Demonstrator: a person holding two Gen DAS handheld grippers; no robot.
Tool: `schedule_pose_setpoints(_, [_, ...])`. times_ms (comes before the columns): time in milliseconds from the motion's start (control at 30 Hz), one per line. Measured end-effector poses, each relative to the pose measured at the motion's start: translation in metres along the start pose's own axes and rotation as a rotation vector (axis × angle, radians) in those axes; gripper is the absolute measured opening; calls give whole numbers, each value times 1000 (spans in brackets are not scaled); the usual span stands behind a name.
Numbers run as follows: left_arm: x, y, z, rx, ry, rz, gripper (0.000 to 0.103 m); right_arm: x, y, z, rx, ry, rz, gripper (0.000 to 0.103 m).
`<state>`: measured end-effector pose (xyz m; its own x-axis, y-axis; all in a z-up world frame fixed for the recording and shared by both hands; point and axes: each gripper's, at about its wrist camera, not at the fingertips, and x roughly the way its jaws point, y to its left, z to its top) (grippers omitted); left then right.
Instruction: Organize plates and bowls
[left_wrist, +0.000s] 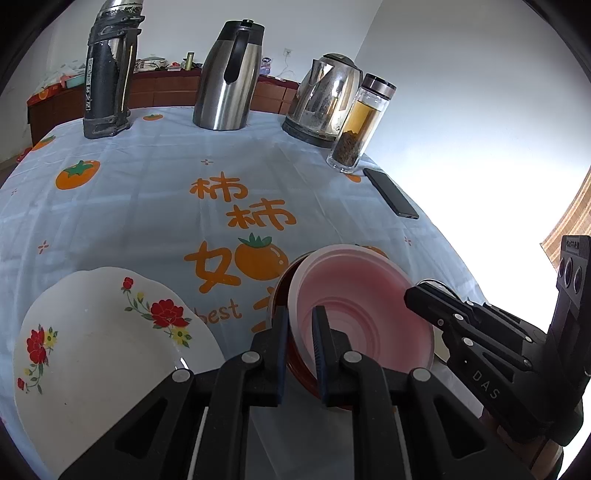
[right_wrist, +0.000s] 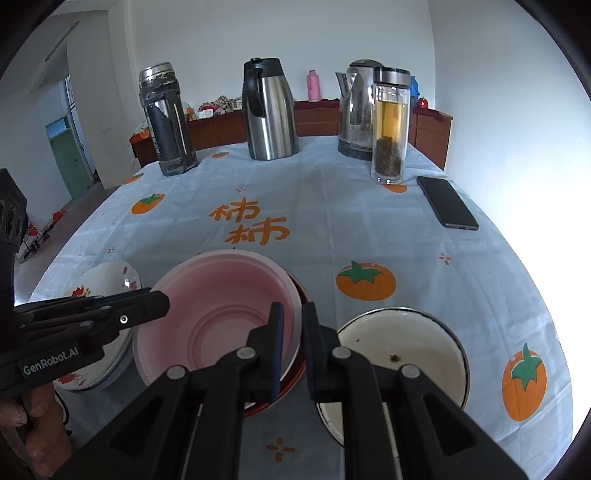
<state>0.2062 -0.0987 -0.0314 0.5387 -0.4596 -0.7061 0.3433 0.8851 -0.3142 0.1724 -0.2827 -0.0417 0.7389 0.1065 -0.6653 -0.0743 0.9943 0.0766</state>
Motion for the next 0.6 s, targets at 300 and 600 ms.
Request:
schedule_pose_setpoints(300, [1, 0, -1, 6, 0, -5, 14, 2, -3, -1, -1, 3, -3, 12])
schedule_pose_setpoints(600, [1, 0, -2, 11, 0, -7, 14, 3, -4, -1, -4, 4, -2, 12])
